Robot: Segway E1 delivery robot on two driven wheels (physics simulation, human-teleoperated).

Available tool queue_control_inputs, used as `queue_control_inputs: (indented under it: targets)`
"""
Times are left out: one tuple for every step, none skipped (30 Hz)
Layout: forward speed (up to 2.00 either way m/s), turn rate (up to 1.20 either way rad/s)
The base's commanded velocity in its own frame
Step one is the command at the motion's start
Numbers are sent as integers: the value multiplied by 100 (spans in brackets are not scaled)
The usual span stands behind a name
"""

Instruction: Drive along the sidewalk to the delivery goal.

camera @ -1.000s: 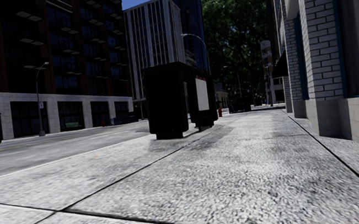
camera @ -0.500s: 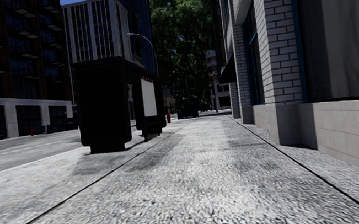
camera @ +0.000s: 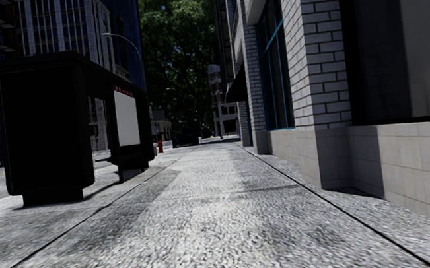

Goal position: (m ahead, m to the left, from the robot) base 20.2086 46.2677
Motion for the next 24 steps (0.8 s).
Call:
queue_control_inputs:
  targets:
    - [200,0]
    - [200,0]
    - [200,0]
    - [200,0]
    - [200,0]
    - [200,0]
    - [200,0]
    - [200,0]
    - [200,0]
    - [200,0]
    - [200,0]
    - [200,0]
    - [200,0]
    - [200,0]
    - [200,0]
    - [200,0]
    - [200,0]
    - [200,0]
    - [200,0]
    - [200,0]
    - [200,0]
    - [200,0]
    - [200,0]
    - [200,0]
